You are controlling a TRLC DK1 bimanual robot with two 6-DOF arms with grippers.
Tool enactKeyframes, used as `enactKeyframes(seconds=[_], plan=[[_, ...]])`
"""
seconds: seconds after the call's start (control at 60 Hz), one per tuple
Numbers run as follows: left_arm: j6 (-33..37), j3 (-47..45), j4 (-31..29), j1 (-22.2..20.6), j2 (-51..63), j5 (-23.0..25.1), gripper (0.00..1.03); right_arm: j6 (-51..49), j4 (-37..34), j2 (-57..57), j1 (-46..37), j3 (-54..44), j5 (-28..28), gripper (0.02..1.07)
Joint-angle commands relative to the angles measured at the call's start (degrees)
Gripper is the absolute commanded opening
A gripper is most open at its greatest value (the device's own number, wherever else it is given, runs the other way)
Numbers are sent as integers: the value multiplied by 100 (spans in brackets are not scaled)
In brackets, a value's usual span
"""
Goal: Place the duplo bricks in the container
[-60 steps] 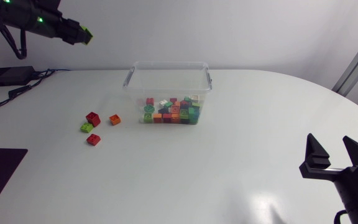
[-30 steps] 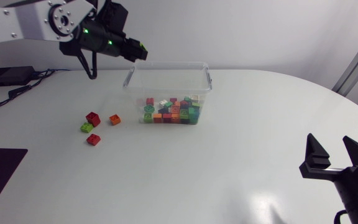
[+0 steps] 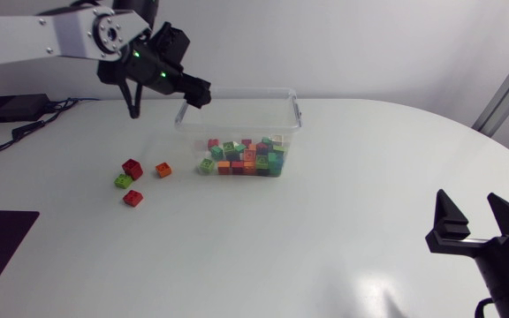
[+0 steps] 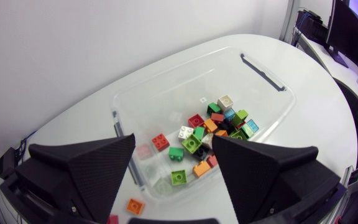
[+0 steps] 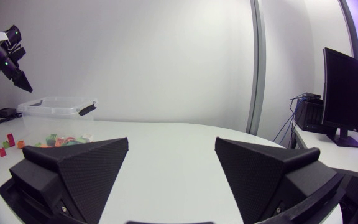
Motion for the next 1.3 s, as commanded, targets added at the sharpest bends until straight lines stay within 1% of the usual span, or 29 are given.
enactKeyframes(seconds=[0.0,0.033,0.067,0.083,0.117,0.133,0.267,0.367,0.45,0.583,0.683,0.733,0.817,0.833,0.867,0.967,1.183,1.283], plan=[[363,473,-428,281,-515,-9,98,99,-24,-25,15,-91,-29,103],[451,473,-507,369,-568,-9,98,99,-24,-34,15,-91,-29,103],[749,499,-779,659,-656,-18,98,99,-24,-25,15,-91,-29,103],[829,499,-876,738,-656,-18,98,99,-24,-34,15,-91,-29,103],[908,517,-972,808,-665,-18,98,99,-24,-34,15,-91,-29,103],[1075,543,-1166,1054,-665,-18,98,99,-24,-25,15,-91,-29,103],[1549,455,-1447,1678,-542,-9,98,99,-24,-34,15,-91,-29,103],[1734,446,-1640,1959,-331,-18,98,99,-24,-25,15,-91,-29,103],[1883,350,-1763,2047,-93,-18,97,99,-24,-34,15,-91,-29,103],[2006,77,-1755,1994,285,-193,96,99,-24,-34,15,-91,-38,103],[2006,51,-1728,1986,539,-290,96,99,-24,-34,15,-91,-29,103],[1998,-11,-1605,1986,698,-457,96,99,-24,-25,15,-91,-29,103],[2006,-98,-1438,1994,882,-554,96,99,-24,-34,15,-91,-29,103],[2006,-142,-1306,2012,953,-589,95,99,-24,-34,15,-91,-29,103],[2006,-142,-1245,2038,1076,-589,93,99,-24,-34,15,-91,-29,103],[2006,-178,-1139,2047,1401,-668,93,99,-24,-25,15,-91,-29,103],[1989,-406,-823,1986,1726,-861,93,99,-24,-25,15,-91,-29,103],[1962,-397,-744,1959,1937,-923,91,99,-24,-34,15,-91,-29,103]])
